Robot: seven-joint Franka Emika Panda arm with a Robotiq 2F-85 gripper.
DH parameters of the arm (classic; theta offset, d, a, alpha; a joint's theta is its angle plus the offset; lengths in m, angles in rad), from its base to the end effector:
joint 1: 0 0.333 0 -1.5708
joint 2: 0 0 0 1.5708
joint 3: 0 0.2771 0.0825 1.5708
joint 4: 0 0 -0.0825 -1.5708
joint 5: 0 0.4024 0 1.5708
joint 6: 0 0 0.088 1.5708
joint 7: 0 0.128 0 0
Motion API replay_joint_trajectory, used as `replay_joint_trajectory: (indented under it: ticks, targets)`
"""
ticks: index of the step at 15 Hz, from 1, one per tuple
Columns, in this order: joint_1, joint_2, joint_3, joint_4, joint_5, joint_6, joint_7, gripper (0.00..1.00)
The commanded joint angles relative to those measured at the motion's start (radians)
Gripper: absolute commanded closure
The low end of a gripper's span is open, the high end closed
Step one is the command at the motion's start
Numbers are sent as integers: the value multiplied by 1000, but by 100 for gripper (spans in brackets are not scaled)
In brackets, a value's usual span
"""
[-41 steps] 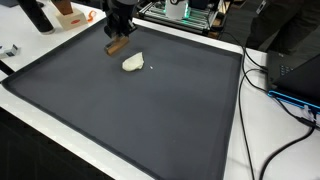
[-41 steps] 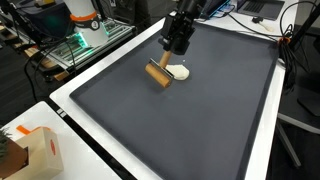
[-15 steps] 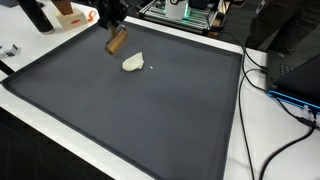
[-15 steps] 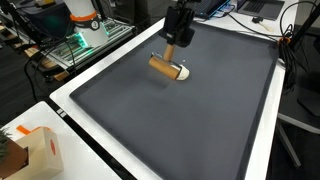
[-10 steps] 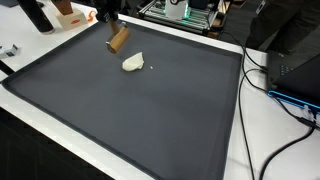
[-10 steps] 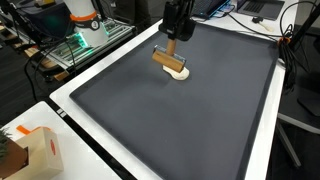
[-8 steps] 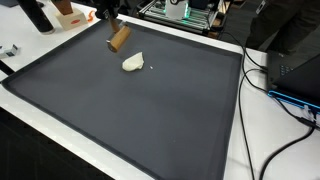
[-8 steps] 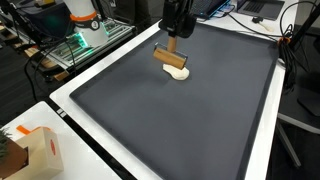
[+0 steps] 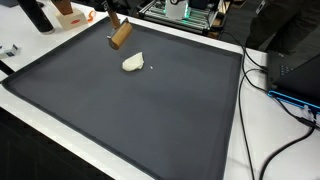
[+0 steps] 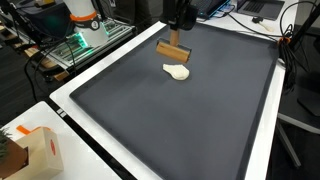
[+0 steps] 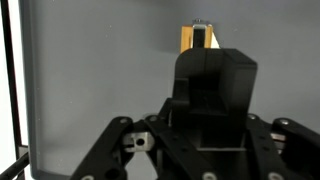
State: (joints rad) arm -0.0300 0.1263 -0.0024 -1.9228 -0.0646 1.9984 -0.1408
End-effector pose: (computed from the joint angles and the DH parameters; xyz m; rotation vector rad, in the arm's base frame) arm 0.5930 -0.0244 0.3534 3.0794 0.2108 -0.0858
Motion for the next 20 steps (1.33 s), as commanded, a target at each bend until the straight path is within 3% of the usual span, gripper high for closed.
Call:
replay_joint_trajectory:
  ticks: [1, 3, 4, 10, 20]
  targets:
    - [3, 0, -3, 2, 1, -3, 0, 51]
    - [3, 0, -3, 1, 1, -3, -1, 51]
    - [-2, -1, 3, -7, 42, 17, -50, 76]
    - [-11, 0, 39, -64, 287, 94, -312, 76]
    - [-19, 19, 49, -143, 577, 107, -574, 76]
